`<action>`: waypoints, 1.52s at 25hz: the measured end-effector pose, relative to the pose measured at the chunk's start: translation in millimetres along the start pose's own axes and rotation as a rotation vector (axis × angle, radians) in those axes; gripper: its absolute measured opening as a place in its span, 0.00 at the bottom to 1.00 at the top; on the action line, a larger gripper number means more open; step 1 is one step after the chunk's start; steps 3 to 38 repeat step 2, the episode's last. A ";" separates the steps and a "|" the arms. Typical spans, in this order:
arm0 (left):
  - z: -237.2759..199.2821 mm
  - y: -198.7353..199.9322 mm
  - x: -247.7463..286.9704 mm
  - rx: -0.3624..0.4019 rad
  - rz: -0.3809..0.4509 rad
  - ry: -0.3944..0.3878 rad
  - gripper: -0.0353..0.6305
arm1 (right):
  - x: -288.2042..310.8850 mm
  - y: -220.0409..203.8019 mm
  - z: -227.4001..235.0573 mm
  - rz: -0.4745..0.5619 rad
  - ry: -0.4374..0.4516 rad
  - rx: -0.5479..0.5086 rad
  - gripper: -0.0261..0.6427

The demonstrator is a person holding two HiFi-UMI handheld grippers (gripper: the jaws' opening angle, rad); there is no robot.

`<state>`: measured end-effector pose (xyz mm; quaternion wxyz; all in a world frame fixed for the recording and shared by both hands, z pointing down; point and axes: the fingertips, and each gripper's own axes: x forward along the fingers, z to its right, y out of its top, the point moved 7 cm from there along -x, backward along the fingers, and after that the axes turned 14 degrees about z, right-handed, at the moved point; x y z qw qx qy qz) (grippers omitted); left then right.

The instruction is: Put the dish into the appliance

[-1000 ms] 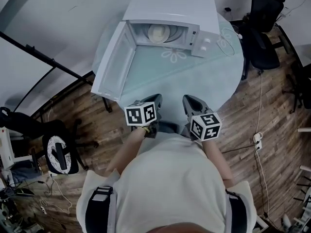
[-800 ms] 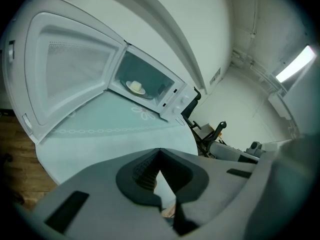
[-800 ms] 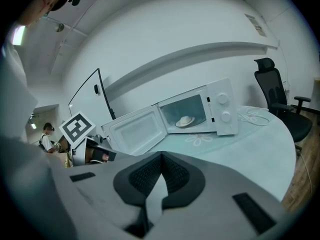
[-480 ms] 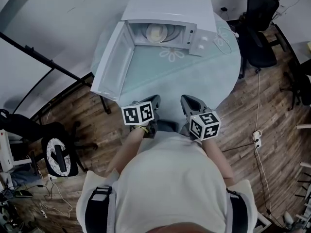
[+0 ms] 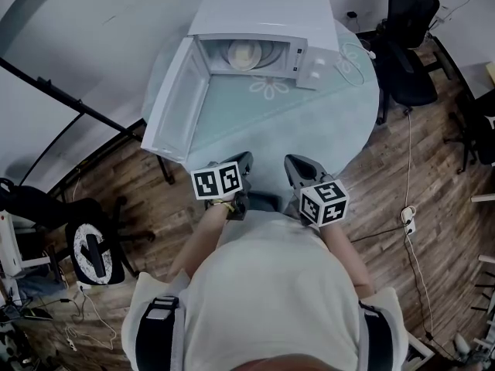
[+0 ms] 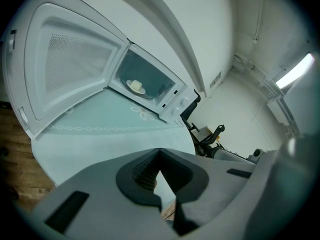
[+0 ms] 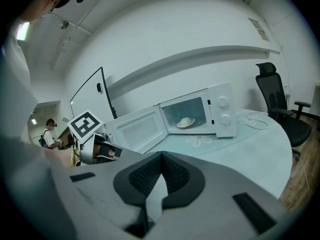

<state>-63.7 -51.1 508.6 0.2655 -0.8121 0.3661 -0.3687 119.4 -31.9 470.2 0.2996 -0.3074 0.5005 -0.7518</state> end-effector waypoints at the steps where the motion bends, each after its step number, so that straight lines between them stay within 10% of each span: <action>1: -0.5 -0.3 0.6 -0.002 0.000 0.002 0.07 | -0.5 0.1 0.2 0.001 0.002 0.000 0.05; 38: -1.0 -0.7 1.2 -0.004 0.000 0.005 0.07 | -1.0 0.3 0.5 0.003 0.003 -0.001 0.05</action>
